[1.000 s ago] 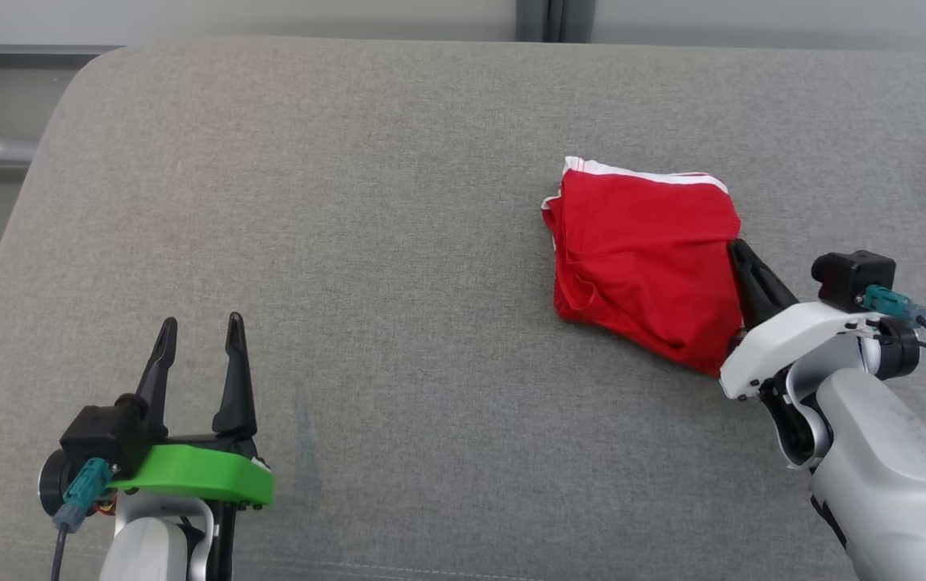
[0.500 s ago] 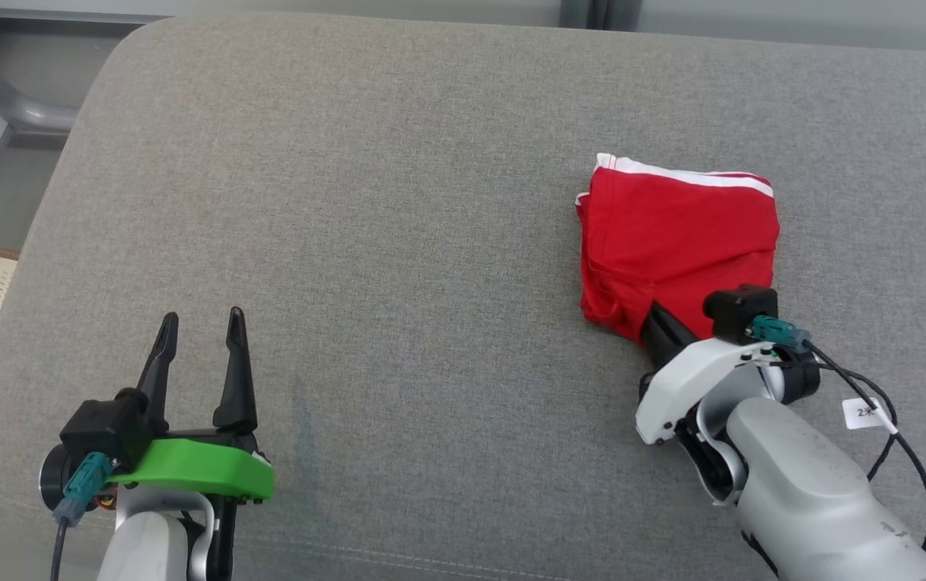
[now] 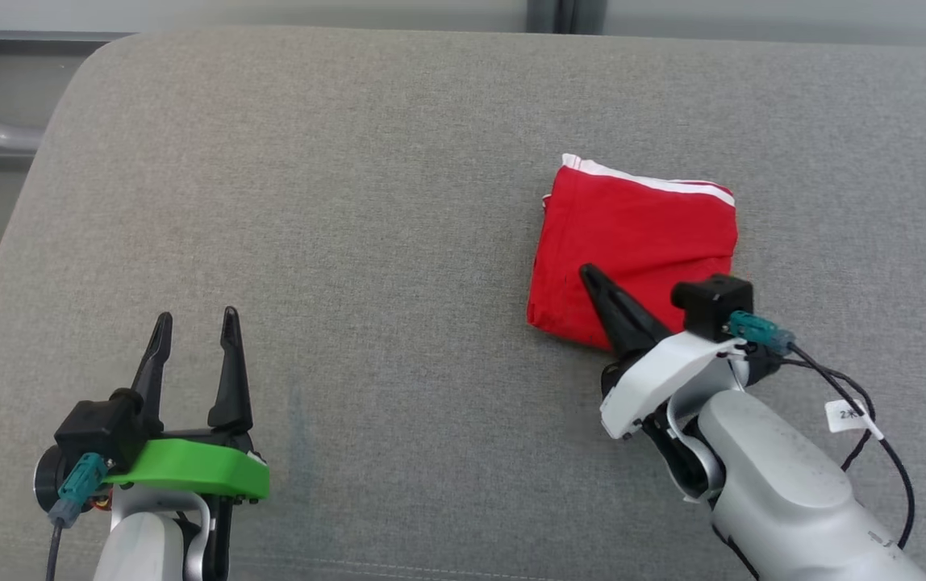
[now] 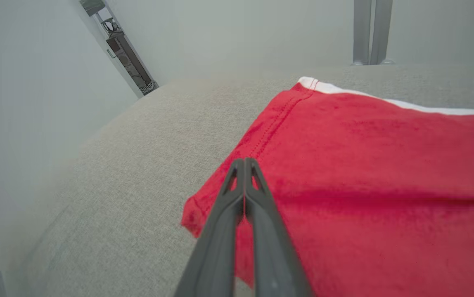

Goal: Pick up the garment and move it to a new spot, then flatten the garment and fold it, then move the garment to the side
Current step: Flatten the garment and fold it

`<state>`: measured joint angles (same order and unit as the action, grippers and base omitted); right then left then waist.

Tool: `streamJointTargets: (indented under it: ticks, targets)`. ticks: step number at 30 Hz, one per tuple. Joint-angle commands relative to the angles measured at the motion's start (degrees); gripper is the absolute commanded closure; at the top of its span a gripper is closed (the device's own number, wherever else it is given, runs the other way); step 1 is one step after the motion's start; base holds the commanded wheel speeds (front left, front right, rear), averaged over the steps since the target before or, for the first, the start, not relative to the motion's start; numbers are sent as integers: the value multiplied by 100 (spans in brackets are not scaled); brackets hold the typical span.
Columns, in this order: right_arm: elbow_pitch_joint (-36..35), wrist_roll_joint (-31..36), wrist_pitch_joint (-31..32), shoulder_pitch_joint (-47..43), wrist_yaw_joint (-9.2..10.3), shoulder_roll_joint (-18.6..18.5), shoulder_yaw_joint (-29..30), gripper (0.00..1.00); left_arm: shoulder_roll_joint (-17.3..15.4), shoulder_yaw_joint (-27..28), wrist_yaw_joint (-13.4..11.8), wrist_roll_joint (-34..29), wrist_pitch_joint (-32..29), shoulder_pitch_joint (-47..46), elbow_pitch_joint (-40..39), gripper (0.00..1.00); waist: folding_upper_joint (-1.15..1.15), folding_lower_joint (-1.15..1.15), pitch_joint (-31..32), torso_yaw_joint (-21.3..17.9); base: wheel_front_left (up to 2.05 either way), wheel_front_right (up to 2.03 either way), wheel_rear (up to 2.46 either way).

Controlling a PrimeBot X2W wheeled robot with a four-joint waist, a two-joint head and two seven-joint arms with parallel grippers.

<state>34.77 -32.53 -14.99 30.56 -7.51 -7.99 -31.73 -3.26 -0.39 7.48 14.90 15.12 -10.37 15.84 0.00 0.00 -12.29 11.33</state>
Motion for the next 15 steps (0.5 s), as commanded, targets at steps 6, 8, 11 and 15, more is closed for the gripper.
streamJointTargets:
  ticks: [6, 8, 11, 15]
  targets:
    - [-692, 412, -20, -441, 5, -237, 925, 100, -86, 32, 4, -62, 0, 75, 16, 0, 0, 0, 225, -487, 0, 0, 0]
    - [-894, 585, -20, -606, 5, -286, 1201, 100, -106, 55, 4, -82, 0, 95, 18, 0, 0, 0, 280, -616, 0, 0, 0]
    - [-1169, 838, -20, -840, 6, -339, 1566, 100, -139, 96, 4, -102, 0, 132, 49, 0, 0, 0, 362, -790, 0, 0, 0]
    - [-1495, 1118, -20, -1219, 5, -333, 1995, 100, -159, 173, 4, -152, 0, 173, 73, 0, 0, 0, 467, -986, 0, 0, 0]
